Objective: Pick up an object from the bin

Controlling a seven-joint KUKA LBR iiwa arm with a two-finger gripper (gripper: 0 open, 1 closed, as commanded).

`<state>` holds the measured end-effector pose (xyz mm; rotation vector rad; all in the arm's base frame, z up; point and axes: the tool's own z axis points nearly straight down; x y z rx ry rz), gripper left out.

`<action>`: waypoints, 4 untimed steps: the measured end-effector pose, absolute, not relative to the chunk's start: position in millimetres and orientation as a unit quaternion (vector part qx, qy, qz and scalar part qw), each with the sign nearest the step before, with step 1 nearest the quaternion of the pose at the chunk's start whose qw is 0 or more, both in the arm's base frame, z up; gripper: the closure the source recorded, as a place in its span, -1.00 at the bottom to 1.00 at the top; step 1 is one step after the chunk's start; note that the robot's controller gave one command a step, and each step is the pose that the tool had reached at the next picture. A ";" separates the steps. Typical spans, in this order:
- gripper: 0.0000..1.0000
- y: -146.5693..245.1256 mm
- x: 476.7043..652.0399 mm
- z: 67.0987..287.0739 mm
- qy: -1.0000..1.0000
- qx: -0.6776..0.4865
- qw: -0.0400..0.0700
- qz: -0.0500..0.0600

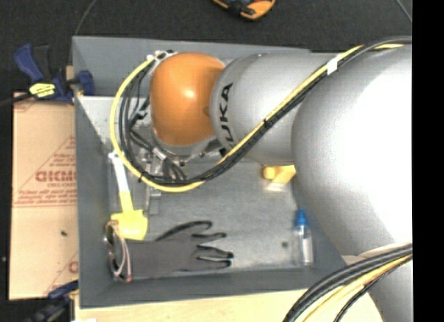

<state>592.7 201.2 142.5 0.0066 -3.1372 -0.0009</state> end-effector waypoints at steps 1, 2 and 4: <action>-1.00 200.2 594.4 147.8 -1.000 0.000 -0.001 -0.001; -1.00 142.3 549.5 70.3 -0.999 0.033 0.002 0.000; -1.00 141.7 550.1 70.9 -0.999 0.033 0.001 -0.001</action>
Offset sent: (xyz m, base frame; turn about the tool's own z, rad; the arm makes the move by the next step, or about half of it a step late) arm -0.0441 -0.0576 -0.0725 -0.0634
